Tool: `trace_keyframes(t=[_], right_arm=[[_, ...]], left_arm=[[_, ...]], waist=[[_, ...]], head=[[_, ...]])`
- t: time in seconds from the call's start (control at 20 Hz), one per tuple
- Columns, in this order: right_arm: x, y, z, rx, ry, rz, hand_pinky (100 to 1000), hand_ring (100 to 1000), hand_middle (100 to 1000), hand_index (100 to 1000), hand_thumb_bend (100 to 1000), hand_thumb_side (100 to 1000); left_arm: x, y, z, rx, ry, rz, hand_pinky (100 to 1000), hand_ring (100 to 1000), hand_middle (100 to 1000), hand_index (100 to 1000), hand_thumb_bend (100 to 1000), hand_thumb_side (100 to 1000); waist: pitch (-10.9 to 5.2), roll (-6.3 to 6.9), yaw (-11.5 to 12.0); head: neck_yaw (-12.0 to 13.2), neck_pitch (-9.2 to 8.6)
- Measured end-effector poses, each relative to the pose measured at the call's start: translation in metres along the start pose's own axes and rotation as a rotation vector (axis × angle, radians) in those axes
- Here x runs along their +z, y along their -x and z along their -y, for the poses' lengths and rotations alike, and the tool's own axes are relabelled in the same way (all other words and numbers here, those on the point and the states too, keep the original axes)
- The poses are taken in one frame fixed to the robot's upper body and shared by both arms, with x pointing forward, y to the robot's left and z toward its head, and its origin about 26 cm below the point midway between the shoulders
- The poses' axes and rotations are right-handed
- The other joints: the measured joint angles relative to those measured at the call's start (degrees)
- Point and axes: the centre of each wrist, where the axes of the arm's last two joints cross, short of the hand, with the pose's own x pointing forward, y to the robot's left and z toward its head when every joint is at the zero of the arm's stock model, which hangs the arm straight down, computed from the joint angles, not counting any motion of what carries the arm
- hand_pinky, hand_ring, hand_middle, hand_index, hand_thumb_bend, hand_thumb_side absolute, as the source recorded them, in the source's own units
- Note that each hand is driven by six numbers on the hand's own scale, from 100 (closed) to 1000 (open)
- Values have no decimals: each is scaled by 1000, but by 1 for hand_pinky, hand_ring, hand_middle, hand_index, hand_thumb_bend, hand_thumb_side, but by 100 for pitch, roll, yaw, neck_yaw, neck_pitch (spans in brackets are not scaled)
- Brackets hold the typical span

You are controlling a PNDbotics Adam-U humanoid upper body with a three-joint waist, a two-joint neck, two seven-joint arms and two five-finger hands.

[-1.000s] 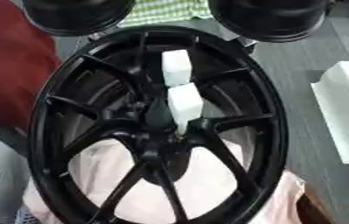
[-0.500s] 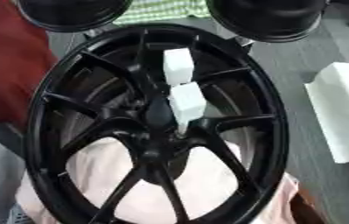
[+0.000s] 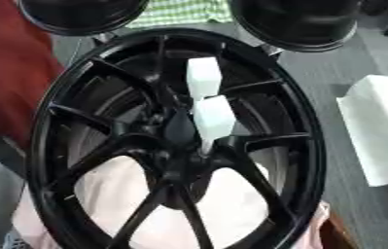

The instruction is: Pull the pin out of the wheel hub.

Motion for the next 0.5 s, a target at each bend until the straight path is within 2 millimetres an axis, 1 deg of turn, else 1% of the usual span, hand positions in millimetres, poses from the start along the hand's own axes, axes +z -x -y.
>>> trace_keyframes(t=[0.1,0.5], right_arm=[[-9,-4,2,4,-36,22,847,809,729,788,100,530],[-47,-22,7,-2,-176,89,850,810,731,789,100,582]], left_arm=[[0,0,0,-2,1,0,695,687,630,744,224,646],[-1,-1,-1,-7,4,2,696,687,630,744,221,649]], waist=[[6,-15,0],[7,-64,-10]], head=[[2,0],[3,-22]])
